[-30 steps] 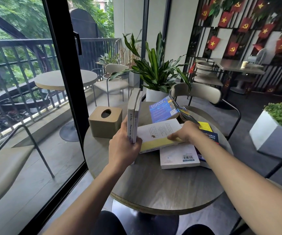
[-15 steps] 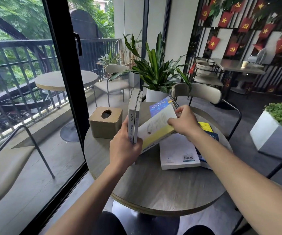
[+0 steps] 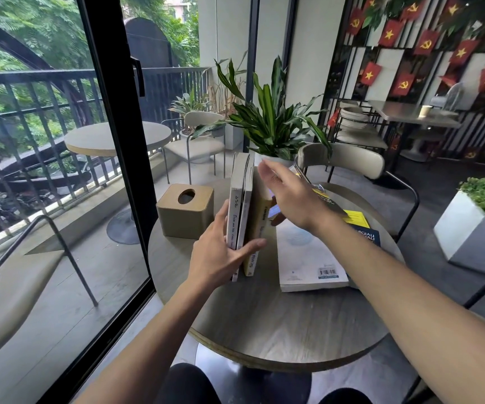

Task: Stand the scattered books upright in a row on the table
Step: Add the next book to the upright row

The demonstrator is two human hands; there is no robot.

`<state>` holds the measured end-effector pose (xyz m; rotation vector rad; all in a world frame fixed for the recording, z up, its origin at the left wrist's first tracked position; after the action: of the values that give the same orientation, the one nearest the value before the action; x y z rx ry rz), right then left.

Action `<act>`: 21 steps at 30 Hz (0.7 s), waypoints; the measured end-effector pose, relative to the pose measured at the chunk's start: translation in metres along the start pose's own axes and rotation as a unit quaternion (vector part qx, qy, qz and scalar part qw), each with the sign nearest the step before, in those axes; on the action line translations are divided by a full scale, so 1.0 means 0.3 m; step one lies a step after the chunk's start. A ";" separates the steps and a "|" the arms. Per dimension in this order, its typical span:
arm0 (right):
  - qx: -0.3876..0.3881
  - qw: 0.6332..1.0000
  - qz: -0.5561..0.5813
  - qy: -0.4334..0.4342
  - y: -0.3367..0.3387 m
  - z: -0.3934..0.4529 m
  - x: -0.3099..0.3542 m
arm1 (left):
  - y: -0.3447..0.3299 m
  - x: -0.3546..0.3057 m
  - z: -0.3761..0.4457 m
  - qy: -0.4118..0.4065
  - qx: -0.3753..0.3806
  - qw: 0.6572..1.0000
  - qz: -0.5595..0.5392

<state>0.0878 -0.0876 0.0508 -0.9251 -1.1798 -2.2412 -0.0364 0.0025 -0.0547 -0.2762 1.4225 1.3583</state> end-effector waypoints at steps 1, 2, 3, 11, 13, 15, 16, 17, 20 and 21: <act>0.015 1.000 -0.003 0.012 -0.007 -0.003 0.009 | -0.005 0.002 0.003 0.002 0.008 1.000 0.002; 0.030 0.999 -0.016 0.025 -0.012 -0.007 0.023 | -0.009 0.003 0.006 0.005 0.013 1.000 0.005; 0.043 0.998 -0.034 0.037 -0.017 -0.009 0.033 | -0.012 0.003 0.009 0.008 0.015 1.000 0.007; 0.097 0.983 -0.133 0.077 -0.057 -0.006 0.039 | -0.029 0.017 0.038 0.010 -0.013 0.999 0.036; 0.100 0.979 -0.153 0.087 -0.072 -0.002 0.030 | -0.037 0.021 0.048 0.013 -0.010 0.999 0.036; 0.092 0.977 -0.168 0.096 -0.078 0.004 0.026 | -0.041 0.019 0.051 0.009 -0.010 0.999 0.030; 0.087 0.976 -0.174 0.099 -0.079 0.008 0.024 | -0.043 0.014 0.050 0.003 -0.011 0.999 0.030; 0.082 0.975 -0.179 0.101 -0.081 0.011 0.023 | -0.047 0.010 0.049 -0.005 -0.012 0.999 0.032; 0.071 0.970 -0.203 0.111 -0.093 0.015 0.019 | -0.056 0.008 0.050 -0.018 -0.019 0.999 0.044; 0.066 0.969 -0.208 0.116 -0.096 0.016 0.017 | -0.059 0.011 0.051 -0.020 -0.020 0.999 0.046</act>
<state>0.0674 -0.0683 0.0408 -0.3719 -1.4964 -2.4660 -0.0163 0.0109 -0.0634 -0.2124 1.3900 1.4607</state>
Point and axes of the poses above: each hand's wrist, its own z-axis towards the middle knuckle, its own y-axis out of the back of the hand, x = y × z, the point moved 5 cm from there along z, towards the middle knuckle, and after that the axes turned 12 degrees about y, right-handed, at the moved point
